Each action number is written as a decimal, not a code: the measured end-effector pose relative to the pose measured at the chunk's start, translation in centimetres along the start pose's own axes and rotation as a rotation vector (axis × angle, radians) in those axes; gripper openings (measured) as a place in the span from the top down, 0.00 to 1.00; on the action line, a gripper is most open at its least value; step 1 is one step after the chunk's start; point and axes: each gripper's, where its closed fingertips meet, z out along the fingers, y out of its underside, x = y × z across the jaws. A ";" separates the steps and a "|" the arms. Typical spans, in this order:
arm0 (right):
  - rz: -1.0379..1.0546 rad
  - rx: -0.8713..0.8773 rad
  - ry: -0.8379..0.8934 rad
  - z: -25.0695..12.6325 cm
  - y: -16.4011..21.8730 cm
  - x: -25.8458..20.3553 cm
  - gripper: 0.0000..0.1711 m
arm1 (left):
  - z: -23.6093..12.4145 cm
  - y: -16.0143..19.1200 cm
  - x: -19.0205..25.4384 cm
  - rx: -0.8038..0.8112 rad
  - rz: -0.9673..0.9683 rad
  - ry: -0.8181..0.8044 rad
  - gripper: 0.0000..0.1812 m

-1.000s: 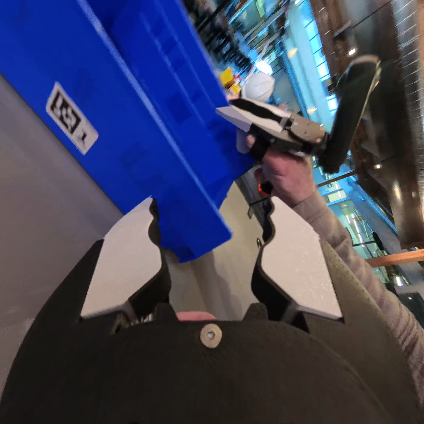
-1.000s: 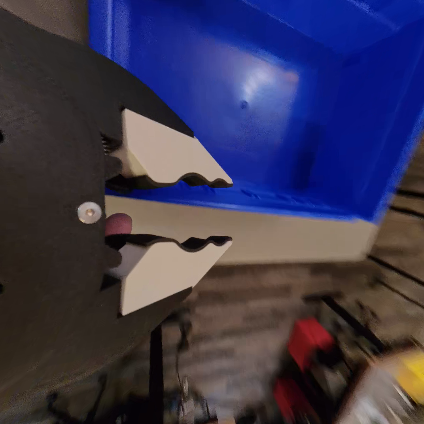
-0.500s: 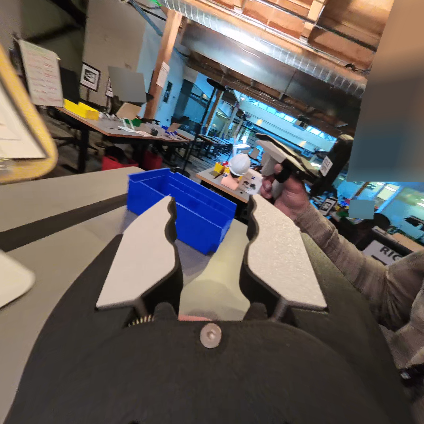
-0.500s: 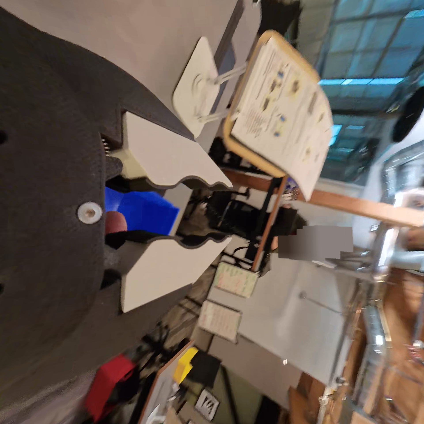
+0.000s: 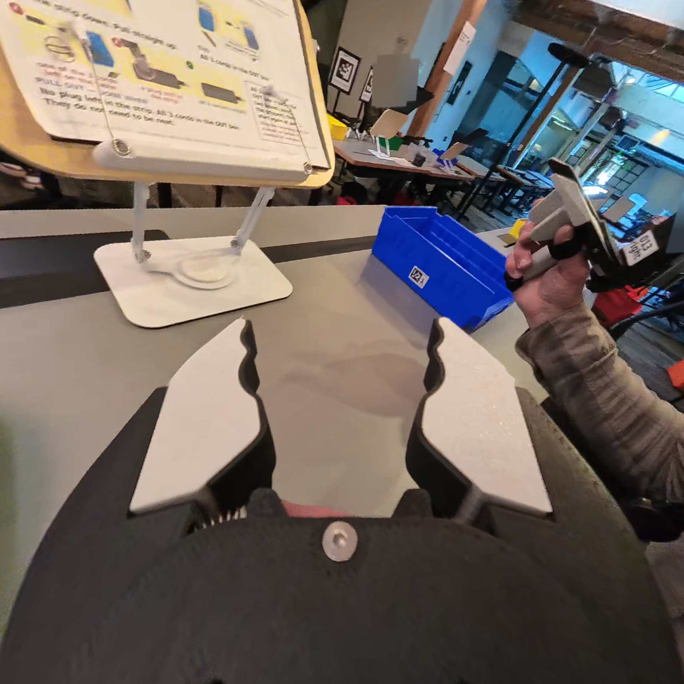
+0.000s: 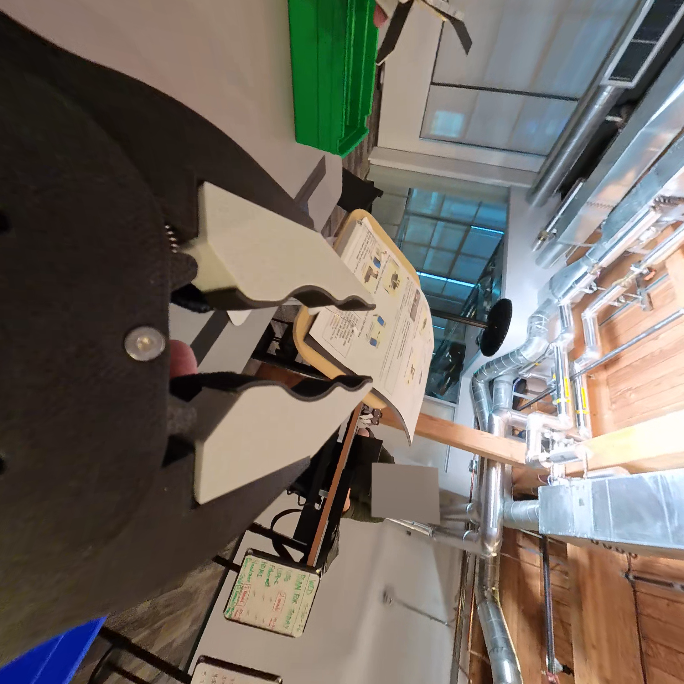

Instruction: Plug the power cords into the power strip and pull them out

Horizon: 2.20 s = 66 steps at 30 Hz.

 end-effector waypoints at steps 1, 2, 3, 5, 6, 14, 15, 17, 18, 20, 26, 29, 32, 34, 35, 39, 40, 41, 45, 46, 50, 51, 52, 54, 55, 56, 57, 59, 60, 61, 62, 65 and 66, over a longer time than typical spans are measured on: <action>-0.004 -0.009 -0.012 0.1 0.4 -0.4 0.81 | -0.1 0.3 -0.2 -0.010 0.004 -0.009 0.51; 0.005 -0.007 -0.023 0.3 0.6 -0.8 0.81 | -0.2 0.8 -0.6 -0.030 0.018 -0.021 0.51; 0.032 0.008 -0.038 0.5 0.6 -1.1 0.81 | -0.2 1.5 -0.8 -0.050 0.030 -0.028 0.51; 0.070 0.016 -0.078 1.4 1.1 -2.0 0.81 | 0.0 2.5 -1.0 -0.069 0.021 -0.016 0.51; 0.093 0.026 -0.103 1.9 1.3 -2.5 0.81 | 0.3 2.9 -1.1 -0.074 0.013 -0.011 0.51; 0.262 0.109 -0.370 6.4 1.6 -6.8 0.80 | 2.0 6.9 -0.5 -0.140 -0.016 0.025 0.52; 0.245 0.105 -0.386 6.9 1.6 -7.2 0.80 | 2.0 7.3 -0.4 -0.149 -0.023 0.025 0.51; 0.261 0.133 -0.400 7.2 1.2 -7.4 0.80 | 2.0 7.9 -0.3 -0.165 -0.016 0.022 0.52; 0.277 0.146 -0.409 7.5 1.0 -7.3 0.80 | 2.1 8.1 -0.3 -0.168 -0.014 0.019 0.51; 0.245 0.146 -0.439 8.4 0.9 -7.7 0.80 | 2.3 8.6 0.0 -0.179 -0.026 0.028 0.51; 0.289 0.232 -0.500 10.8 -1.6 -8.9 0.79 | 3.8 8.0 0.9 -0.147 -0.052 0.047 0.44; 0.252 0.260 -0.495 11.6 -3.8 -8.8 0.75 | 5.1 8.4 1.8 -0.159 -0.074 0.079 0.41; 0.199 0.244 -0.430 11.9 -6.8 -6.2 0.71 | 6.1 8.0 2.6 -0.154 -0.054 0.096 0.42; 0.152 0.133 -0.336 11.0 -7.3 -3.1 0.64 | 6.5 7.7 3.0 -0.152 -0.028 0.108 0.42; 0.138 0.091 -0.289 9.8 -7.6 -1.5 0.61 | 6.6 7.6 2.9 -0.154 -0.009 0.105 0.43; 0.108 -0.097 -0.050 2.1 -7.2 4.6 0.59 | 6.7 8.0 2.5 -0.161 0.018 0.099 0.43; 0.096 -0.149 0.034 -0.5 -6.7 6.3 0.59 | 6.7 8.1 2.4 -0.162 0.005 0.100 0.44; 0.060 -0.231 0.129 -3.6 -5.6 7.9 0.59 | 6.7 8.3 2.2 -0.163 -0.005 0.098 0.44; -0.030 -0.578 0.512 -19.1 0.4 12.9 0.49 | 6.4 8.5 1.5 -0.170 0.000 0.082 0.44; -0.034 -0.629 0.589 -22.9 1.7 13.5 0.46 | 6.2 8.8 1.3 -0.180 0.009 0.075 0.44; 0.045 -1.008 0.721 -35.6 10.6 12.4 0.21 | 5.6 9.9 0.7 -0.223 0.024 0.058 0.44; 0.074 -1.050 0.723 -37.2 12.0 11.9 0.18 | 5.5 10.0 0.7 -0.226 0.017 0.058 0.44; 0.092 -1.074 0.728 -38.3 12.8 11.6 0.16 | 5.5 10.1 0.6 -0.229 0.014 0.056 0.44; 0.114 -1.127 0.733 -40.0 13.9 11.1 0.12 | 5.4 10.1 0.5 -0.234 0.021 0.048 0.44; 0.152 -1.149 0.740 -40.8 14.5 10.9 0.10 | 5.4 10.1 0.5 -0.234 0.023 0.047 0.44; 0.180 -1.154 0.731 -41.0 14.6 10.7 0.09 | 5.3 10.1 0.5 -0.233 0.027 0.047 0.44; 0.182 -1.154 0.735 -41.1 14.4 10.9 0.09 | 5.3 10.1 0.5 -0.235 0.032 0.044 0.44; 0.248 -1.222 0.759 -42.5 14.9 10.7 0.09 | 5.2 10.2 0.5 -0.240 0.033 0.041 0.44; 0.259 -1.244 0.765 -43.2 15.1 10.4 0.09 | 5.1 10.2 0.5 -0.239 0.035 0.039 0.44; 0.255 -1.249 0.767 -43.5 15.1 10.2 0.10 | 5.0 10.2 0.4 -0.237 0.036 0.034 0.44; 0.240 -1.239 0.765 -43.3 14.8 10.2 0.12 | 4.9 10.3 0.3 -0.236 0.033 0.030 0.44; 0.228 -1.283 0.713 -43.2 15.6 9.0 0.12 | 4.7 10.5 0.2 -0.240 0.025 0.024 0.44; 0.237 -1.286 0.709 -43.2 15.7 8.9 0.12 | 4.7 10.7 0.2 -0.244 0.024 0.024 0.44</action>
